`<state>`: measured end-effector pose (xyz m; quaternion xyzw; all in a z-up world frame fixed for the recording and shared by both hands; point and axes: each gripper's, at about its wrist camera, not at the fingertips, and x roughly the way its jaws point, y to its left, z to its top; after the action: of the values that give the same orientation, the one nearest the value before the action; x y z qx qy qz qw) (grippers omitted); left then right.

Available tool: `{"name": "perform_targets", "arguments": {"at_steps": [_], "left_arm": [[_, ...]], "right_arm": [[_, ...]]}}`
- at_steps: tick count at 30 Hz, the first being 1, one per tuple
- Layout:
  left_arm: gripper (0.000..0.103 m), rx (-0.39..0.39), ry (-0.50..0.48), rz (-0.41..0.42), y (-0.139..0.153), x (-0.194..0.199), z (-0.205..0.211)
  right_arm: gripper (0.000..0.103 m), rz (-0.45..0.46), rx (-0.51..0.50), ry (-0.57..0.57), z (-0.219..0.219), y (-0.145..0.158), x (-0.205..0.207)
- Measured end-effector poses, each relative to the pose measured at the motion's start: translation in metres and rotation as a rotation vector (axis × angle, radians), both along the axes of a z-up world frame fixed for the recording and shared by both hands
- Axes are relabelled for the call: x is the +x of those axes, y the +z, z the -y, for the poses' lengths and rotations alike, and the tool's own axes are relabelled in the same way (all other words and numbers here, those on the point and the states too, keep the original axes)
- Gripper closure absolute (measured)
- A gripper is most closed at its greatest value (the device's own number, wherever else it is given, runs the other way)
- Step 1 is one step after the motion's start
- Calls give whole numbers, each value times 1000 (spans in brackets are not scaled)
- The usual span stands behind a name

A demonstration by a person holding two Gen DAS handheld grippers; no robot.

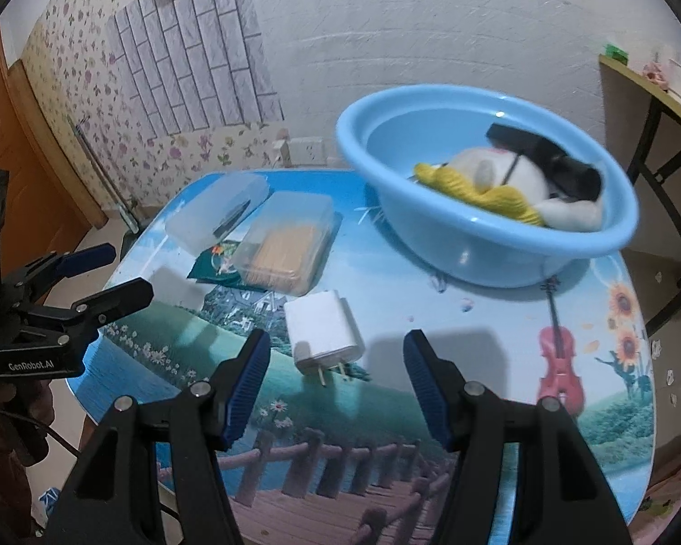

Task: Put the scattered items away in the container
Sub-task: 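Grasp the clear plastic box with the left tool while the right tool grasps the white charger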

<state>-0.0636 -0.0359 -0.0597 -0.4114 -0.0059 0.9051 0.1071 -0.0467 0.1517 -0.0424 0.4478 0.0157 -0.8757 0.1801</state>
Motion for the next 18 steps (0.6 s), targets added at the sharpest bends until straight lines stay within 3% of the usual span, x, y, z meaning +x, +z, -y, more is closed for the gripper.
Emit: {"name": "perform_targets", "arguments": {"at_steps": [15,18], "left_arm": [[10,-10,7,31,-26,-65,17],[10,-19,3,39,-34,-77,16]], "right_arm": [[43,58,49,31,21,-31,-23],[57,65,63,36,23,-36,-28]]}}
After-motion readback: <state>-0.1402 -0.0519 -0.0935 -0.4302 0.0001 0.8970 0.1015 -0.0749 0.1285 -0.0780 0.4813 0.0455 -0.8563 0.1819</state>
